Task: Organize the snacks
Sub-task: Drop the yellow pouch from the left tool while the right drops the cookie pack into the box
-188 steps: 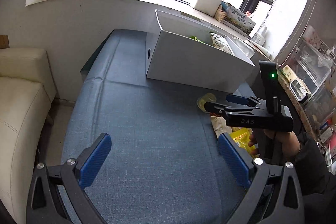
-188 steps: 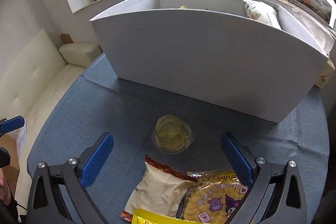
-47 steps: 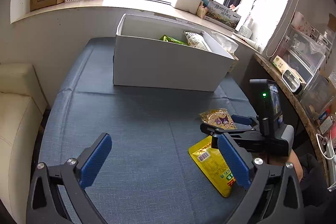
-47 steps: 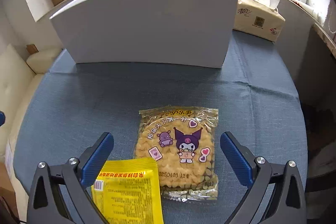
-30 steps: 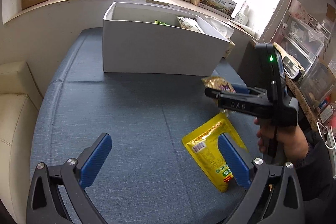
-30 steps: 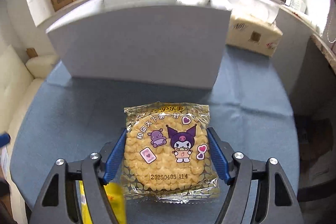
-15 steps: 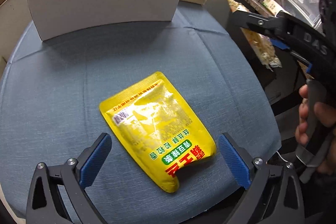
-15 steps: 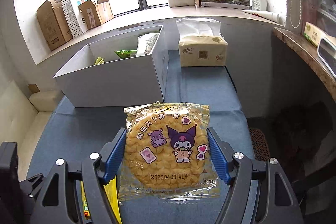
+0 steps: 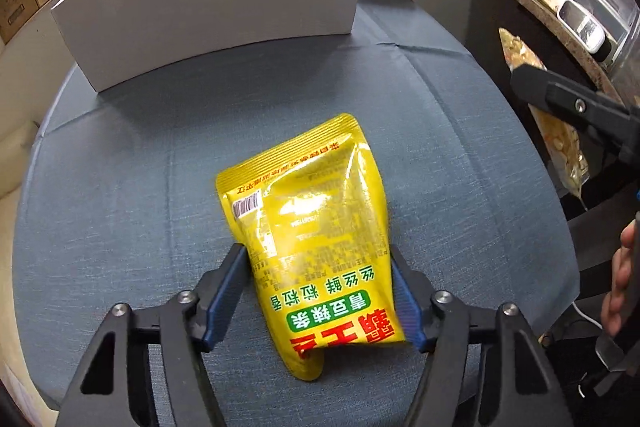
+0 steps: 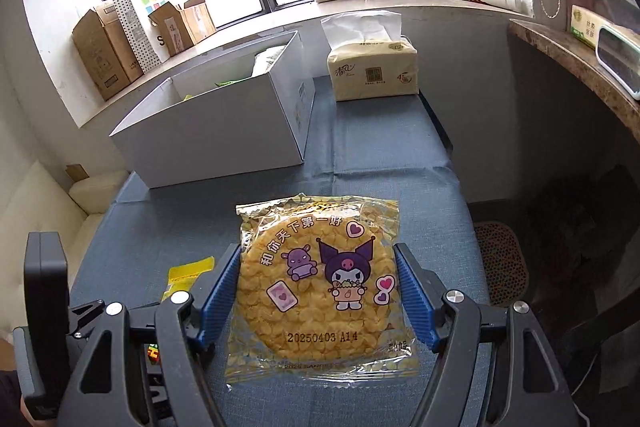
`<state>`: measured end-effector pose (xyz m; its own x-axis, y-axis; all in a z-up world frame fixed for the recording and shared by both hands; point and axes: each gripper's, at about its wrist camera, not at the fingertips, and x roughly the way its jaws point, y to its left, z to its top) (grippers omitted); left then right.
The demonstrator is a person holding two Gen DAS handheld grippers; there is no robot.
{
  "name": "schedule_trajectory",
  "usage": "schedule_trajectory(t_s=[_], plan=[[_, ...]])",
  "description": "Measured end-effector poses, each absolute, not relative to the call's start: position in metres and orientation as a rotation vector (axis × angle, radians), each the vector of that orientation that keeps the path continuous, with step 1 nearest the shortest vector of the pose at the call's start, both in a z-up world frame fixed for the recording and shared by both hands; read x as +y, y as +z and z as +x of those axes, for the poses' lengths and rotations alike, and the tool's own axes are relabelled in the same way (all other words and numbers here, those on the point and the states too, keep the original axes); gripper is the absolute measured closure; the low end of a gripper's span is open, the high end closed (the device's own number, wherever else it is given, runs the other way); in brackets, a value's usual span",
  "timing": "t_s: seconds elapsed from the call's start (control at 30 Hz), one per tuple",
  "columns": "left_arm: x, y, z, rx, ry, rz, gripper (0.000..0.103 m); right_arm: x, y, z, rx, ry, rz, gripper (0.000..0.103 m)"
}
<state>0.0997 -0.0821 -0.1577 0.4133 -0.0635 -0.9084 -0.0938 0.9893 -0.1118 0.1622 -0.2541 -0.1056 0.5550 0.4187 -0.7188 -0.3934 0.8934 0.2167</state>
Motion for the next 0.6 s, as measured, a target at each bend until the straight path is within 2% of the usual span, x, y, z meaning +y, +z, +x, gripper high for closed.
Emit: schedule_trajectory(t_s=[0.07,0.17,0.4,0.6], plan=[[-0.069,-0.152,0.095,1.133,-0.006,-0.202,0.043,-0.253,-0.105,0.162,0.858,0.485,0.036,0.025],[-0.056,-0.137,0.087,1.09,-0.015,-0.221,0.045,-0.251,-0.103,0.16,0.852,0.501,0.04,0.025],[-0.028,-0.091,0.078,0.961,-0.021,-0.249,0.046,-0.232,-0.091,0.156,0.829,0.54,0.017,0.025],[0.007,-0.046,0.108,0.813,0.009,-0.238,0.046,-0.203,-0.069,0.169,0.781,0.595,0.001,0.025]])
